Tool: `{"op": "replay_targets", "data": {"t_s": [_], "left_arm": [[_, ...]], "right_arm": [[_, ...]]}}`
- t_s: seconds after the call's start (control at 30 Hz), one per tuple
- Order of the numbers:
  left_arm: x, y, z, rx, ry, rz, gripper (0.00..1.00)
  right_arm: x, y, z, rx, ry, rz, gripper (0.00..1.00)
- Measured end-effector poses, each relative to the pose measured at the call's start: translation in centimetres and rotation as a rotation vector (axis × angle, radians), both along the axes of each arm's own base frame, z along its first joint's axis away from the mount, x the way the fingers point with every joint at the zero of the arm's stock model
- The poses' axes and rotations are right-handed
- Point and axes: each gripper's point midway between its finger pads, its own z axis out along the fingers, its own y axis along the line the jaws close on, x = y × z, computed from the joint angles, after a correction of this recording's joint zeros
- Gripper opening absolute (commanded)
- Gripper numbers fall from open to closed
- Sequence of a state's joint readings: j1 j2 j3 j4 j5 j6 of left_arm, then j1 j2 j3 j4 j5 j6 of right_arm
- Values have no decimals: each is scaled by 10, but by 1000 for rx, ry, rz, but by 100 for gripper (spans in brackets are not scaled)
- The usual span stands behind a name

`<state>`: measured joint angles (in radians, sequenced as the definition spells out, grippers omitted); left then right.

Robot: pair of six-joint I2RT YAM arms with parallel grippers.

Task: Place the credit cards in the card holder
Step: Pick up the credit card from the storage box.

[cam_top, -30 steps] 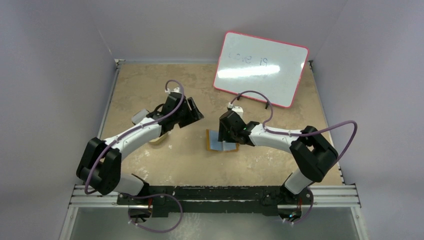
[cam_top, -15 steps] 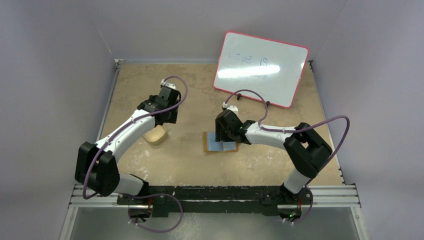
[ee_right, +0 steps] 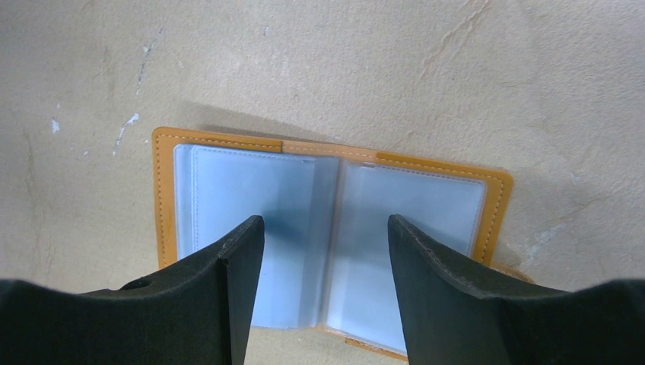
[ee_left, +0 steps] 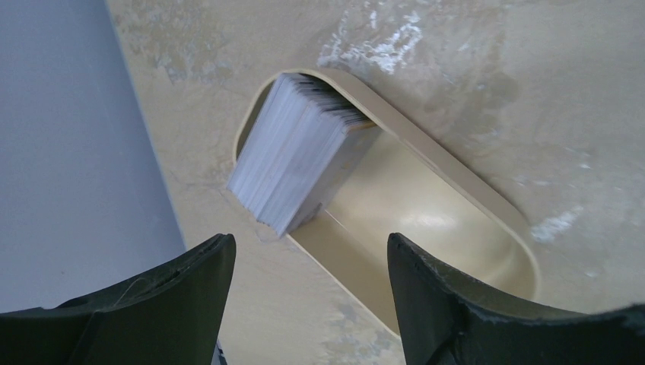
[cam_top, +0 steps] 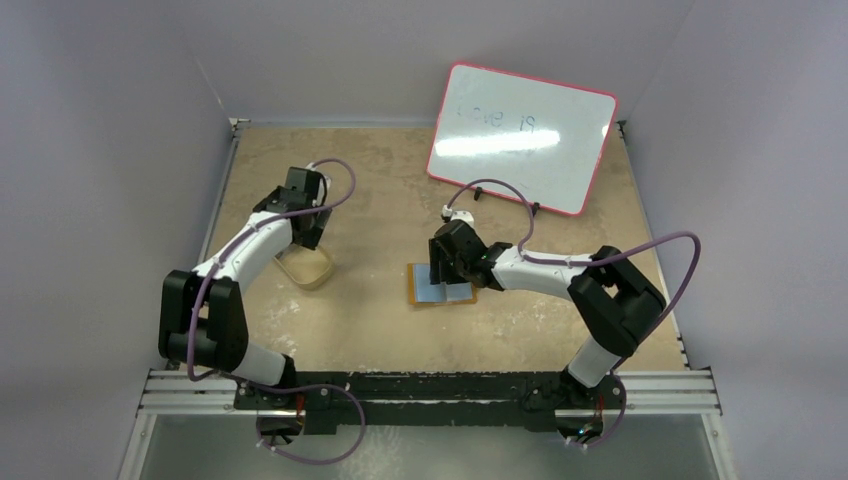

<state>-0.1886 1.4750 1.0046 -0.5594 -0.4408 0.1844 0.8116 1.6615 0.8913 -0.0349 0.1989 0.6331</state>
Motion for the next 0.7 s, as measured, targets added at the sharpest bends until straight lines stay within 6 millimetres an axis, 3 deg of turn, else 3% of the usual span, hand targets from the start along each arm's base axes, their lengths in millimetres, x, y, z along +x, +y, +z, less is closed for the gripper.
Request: {"op": "replay_targets", "data": {"t_s": [0.1,0.4,0.7], "left_arm": [[8,9,-7,12,3,9,80],[26,19,-4,40,-61,-1,78],[25,25,-32,90,34,-19,73]], "right_arm": [[0,3,0,9,0,11,63],[-1,8,1,35,3,27,63],[-2,10,1,44,6,38,63]]}}
